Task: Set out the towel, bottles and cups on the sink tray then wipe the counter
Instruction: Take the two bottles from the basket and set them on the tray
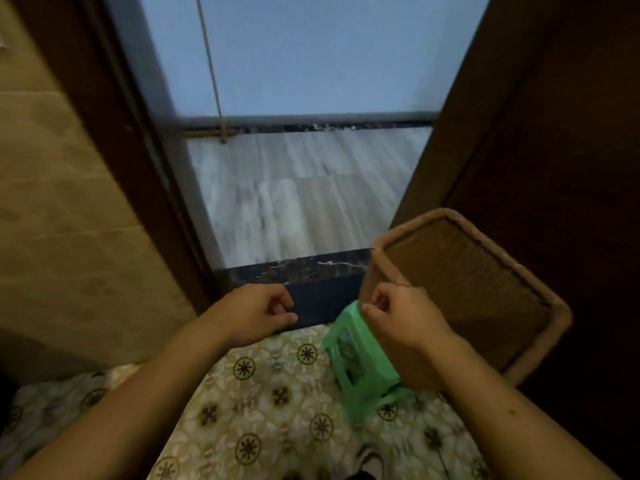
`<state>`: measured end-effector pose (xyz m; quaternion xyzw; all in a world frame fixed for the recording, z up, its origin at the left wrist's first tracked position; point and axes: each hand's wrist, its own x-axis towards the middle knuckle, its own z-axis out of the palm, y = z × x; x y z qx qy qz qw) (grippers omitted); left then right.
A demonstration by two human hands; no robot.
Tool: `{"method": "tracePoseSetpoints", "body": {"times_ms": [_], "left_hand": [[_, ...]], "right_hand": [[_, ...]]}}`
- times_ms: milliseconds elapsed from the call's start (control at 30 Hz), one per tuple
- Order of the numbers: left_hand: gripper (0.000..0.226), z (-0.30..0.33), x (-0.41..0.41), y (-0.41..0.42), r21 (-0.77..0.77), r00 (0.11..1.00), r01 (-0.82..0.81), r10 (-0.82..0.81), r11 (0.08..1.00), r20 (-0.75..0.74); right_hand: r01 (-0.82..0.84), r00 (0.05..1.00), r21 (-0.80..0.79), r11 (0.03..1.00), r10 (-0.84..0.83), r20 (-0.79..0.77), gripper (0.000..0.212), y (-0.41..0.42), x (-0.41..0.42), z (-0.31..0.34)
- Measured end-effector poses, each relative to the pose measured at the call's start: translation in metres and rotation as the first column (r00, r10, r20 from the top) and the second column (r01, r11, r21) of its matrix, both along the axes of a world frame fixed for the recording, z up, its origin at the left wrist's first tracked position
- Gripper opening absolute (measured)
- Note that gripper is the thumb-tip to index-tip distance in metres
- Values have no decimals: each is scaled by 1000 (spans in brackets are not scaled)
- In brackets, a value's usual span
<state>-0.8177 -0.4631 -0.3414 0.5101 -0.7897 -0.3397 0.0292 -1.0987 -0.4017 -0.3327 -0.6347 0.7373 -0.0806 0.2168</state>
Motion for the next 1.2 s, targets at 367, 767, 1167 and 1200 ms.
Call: {"method": "tracePoseSetpoints", "body": {"times_ms": [367,767,1167,1200], "left_hand": [[16,-17,-274,-65,4,940,318,-316,948,125],[51,-125,-427,-112,204,540,757,-769,621,342],[42,-201,-473,-96,415,114,849,-881,326,459],[40,-203,-474,-95,414,123,850,-887,326,446]], "right_hand": [[273,954,181,945,-290,73,9,-11,-247,-59],[321,933,504,802,-360,-21,15,-36,-287,-163],[334,919,680,653,-385,-82,39,-30,-262,-254],[317,932,674,667,-350,-91,40,-29,-263,-259]]}}
